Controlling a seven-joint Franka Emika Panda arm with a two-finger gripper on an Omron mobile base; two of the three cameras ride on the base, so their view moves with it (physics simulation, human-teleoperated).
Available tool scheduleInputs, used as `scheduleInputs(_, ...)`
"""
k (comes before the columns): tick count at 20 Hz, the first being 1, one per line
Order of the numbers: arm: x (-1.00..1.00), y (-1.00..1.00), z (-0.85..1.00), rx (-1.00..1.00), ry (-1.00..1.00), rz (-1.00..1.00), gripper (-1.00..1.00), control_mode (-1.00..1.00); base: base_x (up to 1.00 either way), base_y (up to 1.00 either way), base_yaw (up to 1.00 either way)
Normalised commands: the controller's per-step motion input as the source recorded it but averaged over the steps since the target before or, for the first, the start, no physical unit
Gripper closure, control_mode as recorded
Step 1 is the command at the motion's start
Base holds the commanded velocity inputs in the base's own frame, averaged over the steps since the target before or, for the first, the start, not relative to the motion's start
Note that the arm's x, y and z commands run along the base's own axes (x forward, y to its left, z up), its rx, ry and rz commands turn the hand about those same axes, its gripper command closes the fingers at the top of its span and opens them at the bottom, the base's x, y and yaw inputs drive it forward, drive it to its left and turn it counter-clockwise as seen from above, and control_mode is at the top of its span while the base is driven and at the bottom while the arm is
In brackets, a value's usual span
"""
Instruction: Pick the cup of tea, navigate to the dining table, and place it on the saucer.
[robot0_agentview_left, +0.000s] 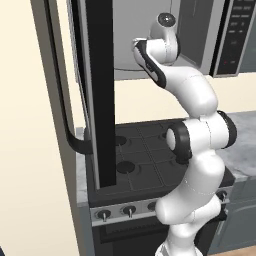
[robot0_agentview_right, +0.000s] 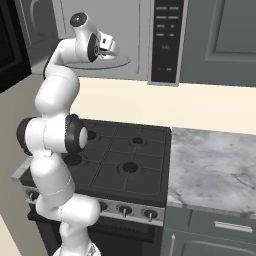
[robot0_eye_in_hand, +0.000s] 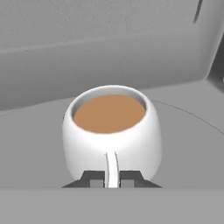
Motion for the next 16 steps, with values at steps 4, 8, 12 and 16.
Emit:
scheduleInputs(4,-0.25,-0.03,0.00,0.00,0.00,0.00,1.00,-1.00,0.00,0.00,0.00)
scheduleInputs(8,-0.97,-0.19,0.07,0.01,-0.14,0.01,1.00,-1.00,0.00,0.00,0.00)
scheduleInputs(12,-1.00,-0.23,0.31,0.03,-0.17,0.03,1.00,-1.00,0.00,0.00,0.00)
scheduleInputs(16,-1.00,-0.24,0.25,0.02,-0.16,0.04,1.00,-1.00,0.00,0.00,0.00)
